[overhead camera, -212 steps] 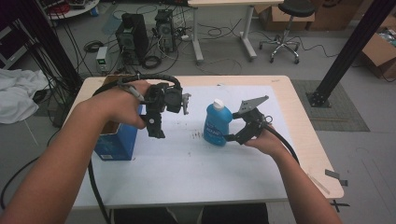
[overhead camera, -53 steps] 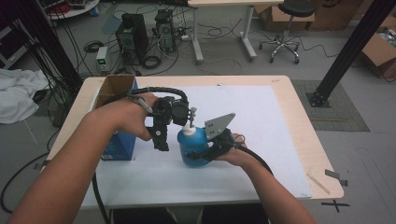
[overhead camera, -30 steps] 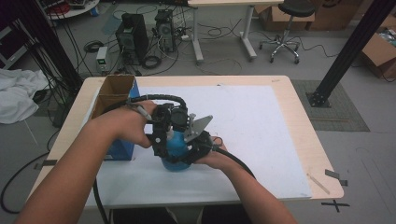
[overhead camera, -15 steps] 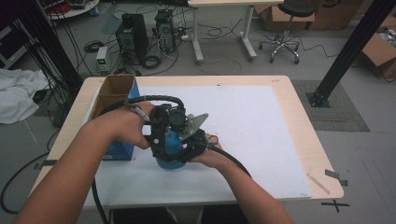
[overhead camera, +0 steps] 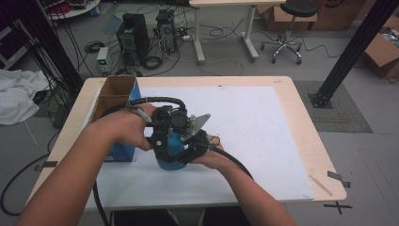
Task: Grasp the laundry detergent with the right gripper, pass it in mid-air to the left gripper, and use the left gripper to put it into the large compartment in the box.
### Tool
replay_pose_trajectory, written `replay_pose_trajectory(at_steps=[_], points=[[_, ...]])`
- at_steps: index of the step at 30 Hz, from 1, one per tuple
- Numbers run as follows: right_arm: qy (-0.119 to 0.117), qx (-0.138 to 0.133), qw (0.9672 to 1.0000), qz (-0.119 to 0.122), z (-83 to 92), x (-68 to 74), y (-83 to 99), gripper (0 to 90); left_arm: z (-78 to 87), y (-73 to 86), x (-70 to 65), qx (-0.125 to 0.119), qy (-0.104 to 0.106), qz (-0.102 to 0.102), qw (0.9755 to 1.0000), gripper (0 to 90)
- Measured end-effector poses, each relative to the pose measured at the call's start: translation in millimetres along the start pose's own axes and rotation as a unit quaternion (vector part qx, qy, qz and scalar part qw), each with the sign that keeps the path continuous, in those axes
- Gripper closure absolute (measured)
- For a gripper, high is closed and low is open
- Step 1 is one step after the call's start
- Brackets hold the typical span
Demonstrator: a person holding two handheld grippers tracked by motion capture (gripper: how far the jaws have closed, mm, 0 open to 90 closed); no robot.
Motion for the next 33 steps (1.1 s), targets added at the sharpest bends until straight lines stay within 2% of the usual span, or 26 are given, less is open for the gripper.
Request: replay_pose_trajectory(at_steps=[11,14,33], points=[[0.007,-0.002,1.0,0.005,-0.8,-3.5,-0.4,46.3,0.3,1.9,1.5,-0.004,-0.012,0.011,0.9999,10.7],[0.007,0.0,1.0,0.001,-0.4,-3.3,0.1,46.3,1.0,3.0,2.0,0.001,-0.012,0.008,0.9999,15.0],[0.005,-0.003,1.0,0.001,-1.2,-2.9,-1.4,46.3,1.0,3.1,2.9,0.008,-0.024,0.01,0.9996,26.3]])
Point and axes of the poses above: each handheld gripper's, and its own axes: z roughly backward along the jaws, y roughly out of its underside, x roughly to its left, the point moved 9 cm from there along -z, roughly forward along the jaws, and after that the axes turned 3 degrees about y, right-handed, at the moved point
